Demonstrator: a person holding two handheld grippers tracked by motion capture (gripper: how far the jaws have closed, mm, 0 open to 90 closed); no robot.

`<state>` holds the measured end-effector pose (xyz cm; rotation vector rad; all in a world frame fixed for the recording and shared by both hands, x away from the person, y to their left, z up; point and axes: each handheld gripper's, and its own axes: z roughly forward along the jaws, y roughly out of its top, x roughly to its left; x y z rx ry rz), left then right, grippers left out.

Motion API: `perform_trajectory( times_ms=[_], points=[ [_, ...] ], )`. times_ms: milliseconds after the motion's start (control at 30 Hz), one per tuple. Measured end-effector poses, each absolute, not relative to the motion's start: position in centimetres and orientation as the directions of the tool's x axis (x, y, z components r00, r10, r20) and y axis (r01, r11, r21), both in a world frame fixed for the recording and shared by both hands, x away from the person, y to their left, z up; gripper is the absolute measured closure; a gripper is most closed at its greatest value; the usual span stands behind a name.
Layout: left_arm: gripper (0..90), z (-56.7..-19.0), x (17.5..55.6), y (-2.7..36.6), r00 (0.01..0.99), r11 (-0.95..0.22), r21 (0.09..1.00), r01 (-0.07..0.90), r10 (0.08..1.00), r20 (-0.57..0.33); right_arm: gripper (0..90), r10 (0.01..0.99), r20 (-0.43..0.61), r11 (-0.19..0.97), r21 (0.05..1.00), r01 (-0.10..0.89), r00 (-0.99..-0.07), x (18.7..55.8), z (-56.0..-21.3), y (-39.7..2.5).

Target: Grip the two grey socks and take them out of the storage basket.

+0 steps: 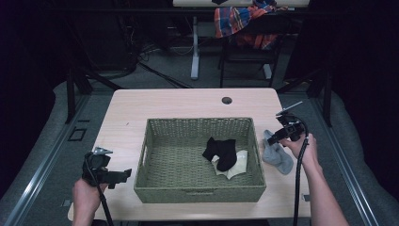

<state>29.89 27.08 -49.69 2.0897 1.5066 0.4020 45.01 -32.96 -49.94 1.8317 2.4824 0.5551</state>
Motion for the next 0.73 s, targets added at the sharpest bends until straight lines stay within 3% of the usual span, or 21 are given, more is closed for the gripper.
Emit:
perform_trajectory(
  times_ms=[233,567,733],
  points=[
    [0.1,-49.7,29.8,27.2,0.335,-0.238,0.578,0.780,0.940,-0.065,16.9,0.922,0.216,0.223,0.385,0.896,-0.322,43.1,-46.4,-33.8],
    [0.0,-49.6,29.8,27.2,0.334,-0.238,0.577,0.781,0.940,-0.065,0.7,0.924,0.210,0.189,0.478,0.858,-0.320,39.0,-44.8,-35.4],
    [0.0,-49.6,29.8,27.1,0.335,-0.239,0.578,0.780,0.940,-0.064,0.0,0.930,0.218,0.165,0.477,0.863,-0.298,37.6,-45.6,-36.8]
  ],
)
